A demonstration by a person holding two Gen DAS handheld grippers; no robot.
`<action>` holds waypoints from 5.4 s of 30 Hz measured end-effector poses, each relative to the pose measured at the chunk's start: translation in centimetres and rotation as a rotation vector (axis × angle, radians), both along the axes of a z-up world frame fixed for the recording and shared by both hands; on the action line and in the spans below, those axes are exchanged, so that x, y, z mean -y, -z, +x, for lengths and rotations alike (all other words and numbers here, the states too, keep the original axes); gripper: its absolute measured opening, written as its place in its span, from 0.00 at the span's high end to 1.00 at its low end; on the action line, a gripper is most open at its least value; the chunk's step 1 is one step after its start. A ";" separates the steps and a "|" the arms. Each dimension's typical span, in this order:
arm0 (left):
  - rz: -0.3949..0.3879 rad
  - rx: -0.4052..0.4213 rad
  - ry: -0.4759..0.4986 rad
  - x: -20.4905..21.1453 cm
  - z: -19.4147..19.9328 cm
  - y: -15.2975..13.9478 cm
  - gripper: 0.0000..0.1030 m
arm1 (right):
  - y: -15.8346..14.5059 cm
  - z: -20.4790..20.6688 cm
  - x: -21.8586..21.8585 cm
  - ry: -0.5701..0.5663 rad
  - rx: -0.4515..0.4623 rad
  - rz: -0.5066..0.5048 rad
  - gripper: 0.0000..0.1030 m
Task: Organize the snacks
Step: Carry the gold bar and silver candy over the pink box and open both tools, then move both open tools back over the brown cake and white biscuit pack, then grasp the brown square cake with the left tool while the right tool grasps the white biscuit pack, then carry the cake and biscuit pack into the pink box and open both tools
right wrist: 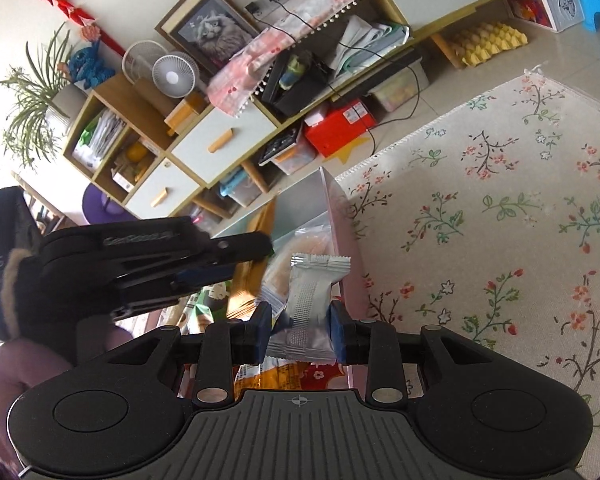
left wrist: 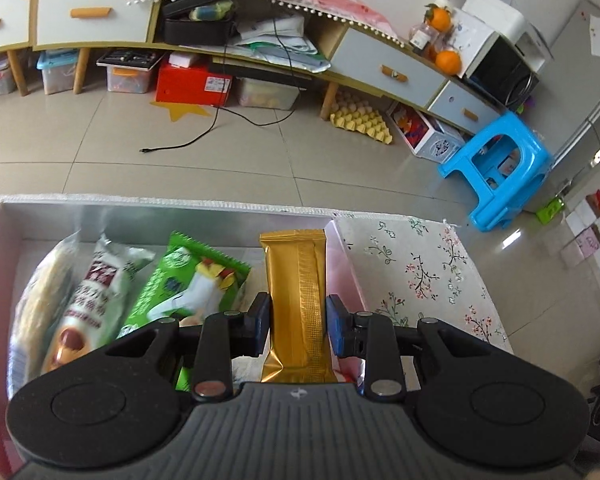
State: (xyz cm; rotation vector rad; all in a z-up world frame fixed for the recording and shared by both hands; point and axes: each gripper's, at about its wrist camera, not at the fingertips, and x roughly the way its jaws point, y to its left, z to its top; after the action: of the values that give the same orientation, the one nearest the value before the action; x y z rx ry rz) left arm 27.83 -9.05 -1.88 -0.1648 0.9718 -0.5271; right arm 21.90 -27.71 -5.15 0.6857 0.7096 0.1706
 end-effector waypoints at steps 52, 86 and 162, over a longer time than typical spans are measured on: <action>0.236 0.101 -0.242 -11.2 -16.5 -2.0 0.01 | -4.8 -9.2 -7.5 -0.176 -0.110 -0.323 0.07; 0.284 0.299 -0.044 -13.9 -20.9 4.6 0.02 | 1.8 -8.2 -18.1 -0.281 -0.063 -0.635 0.03; -0.056 0.205 -0.338 -13.5 -13.8 -1.7 0.62 | -6.2 -6.1 -11.0 -0.114 0.058 -0.325 0.56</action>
State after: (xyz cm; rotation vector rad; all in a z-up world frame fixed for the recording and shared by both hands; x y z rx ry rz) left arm 14.04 4.41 -0.22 -0.3124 0.7107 -0.2540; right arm 15.76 -16.73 1.10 0.3290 0.7016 0.1742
